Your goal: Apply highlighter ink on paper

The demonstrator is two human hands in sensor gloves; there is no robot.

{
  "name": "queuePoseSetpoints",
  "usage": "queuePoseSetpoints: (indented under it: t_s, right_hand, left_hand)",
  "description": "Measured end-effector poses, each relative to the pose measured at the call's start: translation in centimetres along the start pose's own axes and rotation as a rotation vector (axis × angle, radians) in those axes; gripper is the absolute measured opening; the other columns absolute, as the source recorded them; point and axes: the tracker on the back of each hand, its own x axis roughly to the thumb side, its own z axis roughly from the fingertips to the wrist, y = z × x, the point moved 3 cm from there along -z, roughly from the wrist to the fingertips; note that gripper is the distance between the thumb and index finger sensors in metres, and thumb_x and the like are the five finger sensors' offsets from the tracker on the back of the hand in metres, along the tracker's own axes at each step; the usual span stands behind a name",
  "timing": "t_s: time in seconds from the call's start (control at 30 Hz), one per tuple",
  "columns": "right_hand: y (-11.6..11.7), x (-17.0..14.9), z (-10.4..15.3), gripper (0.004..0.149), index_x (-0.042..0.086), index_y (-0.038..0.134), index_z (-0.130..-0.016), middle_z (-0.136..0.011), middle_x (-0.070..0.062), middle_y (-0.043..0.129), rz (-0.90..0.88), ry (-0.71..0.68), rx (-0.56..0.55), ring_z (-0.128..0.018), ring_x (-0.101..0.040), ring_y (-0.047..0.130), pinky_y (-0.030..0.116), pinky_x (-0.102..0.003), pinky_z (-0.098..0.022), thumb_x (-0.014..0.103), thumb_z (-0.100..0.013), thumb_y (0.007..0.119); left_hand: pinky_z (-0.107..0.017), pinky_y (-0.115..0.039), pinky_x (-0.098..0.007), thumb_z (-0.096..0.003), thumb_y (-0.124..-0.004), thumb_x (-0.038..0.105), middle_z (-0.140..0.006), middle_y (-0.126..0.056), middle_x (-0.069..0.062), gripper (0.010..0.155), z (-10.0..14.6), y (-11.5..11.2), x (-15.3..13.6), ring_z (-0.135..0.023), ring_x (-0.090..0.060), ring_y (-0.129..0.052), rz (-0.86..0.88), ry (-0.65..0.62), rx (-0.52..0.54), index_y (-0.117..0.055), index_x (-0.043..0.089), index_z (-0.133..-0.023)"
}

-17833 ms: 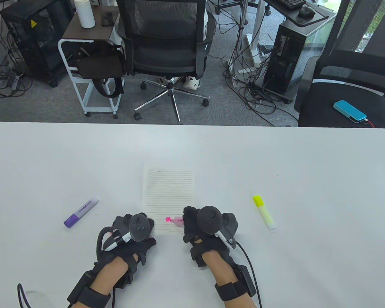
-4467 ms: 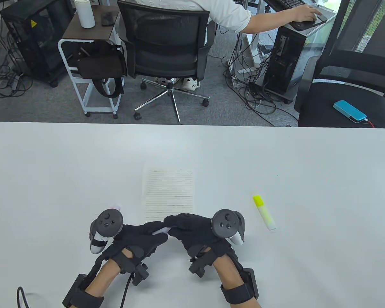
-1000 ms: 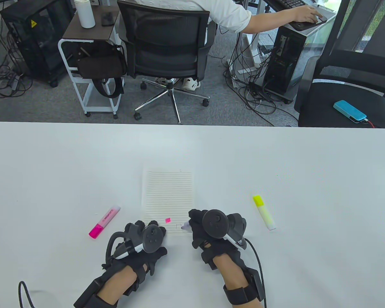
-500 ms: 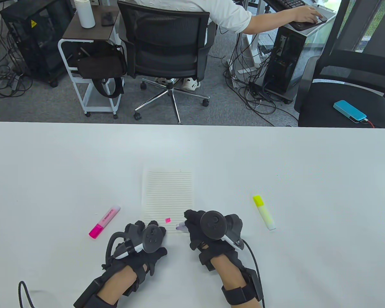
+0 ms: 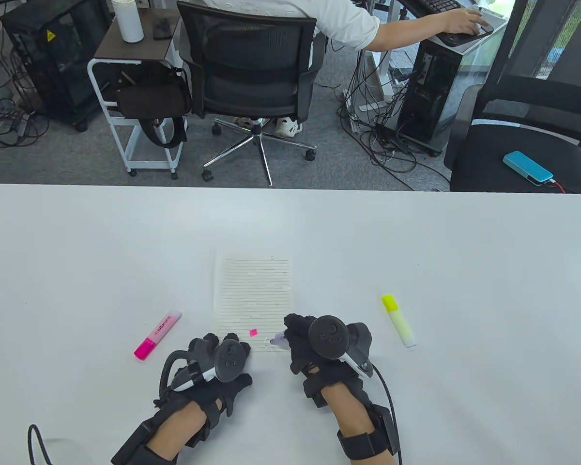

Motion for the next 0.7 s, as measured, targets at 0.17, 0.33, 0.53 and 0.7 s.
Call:
queuePoseSetpoints:
  t_s: [0.17, 0.33, 0.53, 0.7]
  right_hand:
    - [0.27, -0.19, -0.03, 0.037, 0.018, 0.091, -0.082, -0.063, -0.017, 0.101, 0.005, 0.000, -0.010, -0.033, -0.032, 0.098, 0.080, -0.058, -0.047, 0.029, -0.047, 0.089]
    - [0.55, -0.28, -0.11, 0.037, 0.016, 0.092, -0.081, -0.061, -0.017, 0.101, -0.012, 0.002, 0.022, -0.032, -0.031, 0.097, 0.080, -0.058, -0.046, 0.029, -0.047, 0.089]
    - [0.68, -0.37, -0.09, 0.037, 0.017, 0.091, -0.082, -0.063, -0.017, 0.100, 0.001, 0.008, -0.005, -0.033, -0.032, 0.097, 0.079, -0.058, -0.047, 0.029, -0.047, 0.088]
    - [0.64, -0.51, -0.16, 0.036, 0.016, 0.092, -0.080, -0.061, -0.018, 0.101, -0.029, 0.012, 0.042, -0.032, -0.032, 0.097, 0.080, -0.058, -0.046, 0.029, -0.047, 0.089]
  left_hand:
    - [-0.072, -0.033, -0.068, -0.0469, -0.067, 0.058, -0.118, -0.040, 0.001, 0.071, 0.00, -0.03, -0.02, -0.107, -0.048, -0.042, 0.001, -0.001, -0.002, -0.049, 0.031, -0.109]
    - [-0.072, -0.033, -0.068, -0.0471, -0.066, 0.058, -0.118, -0.039, 0.001, 0.070, -0.01, -0.05, -0.04, -0.107, -0.048, -0.042, 0.002, -0.002, -0.002, -0.048, 0.031, -0.109]
    - [-0.072, -0.033, -0.068, -0.0470, -0.067, 0.058, -0.118, -0.039, 0.001, 0.070, -0.01, -0.08, -0.06, -0.107, -0.048, -0.042, 0.001, -0.003, -0.002, -0.048, 0.031, -0.109]
    - [-0.072, -0.033, -0.068, -0.0470, -0.066, 0.058, -0.118, -0.039, 0.000, 0.070, 0.00, -0.09, -0.06, -0.107, -0.048, -0.042, 0.002, -0.003, -0.003, -0.048, 0.031, -0.109]
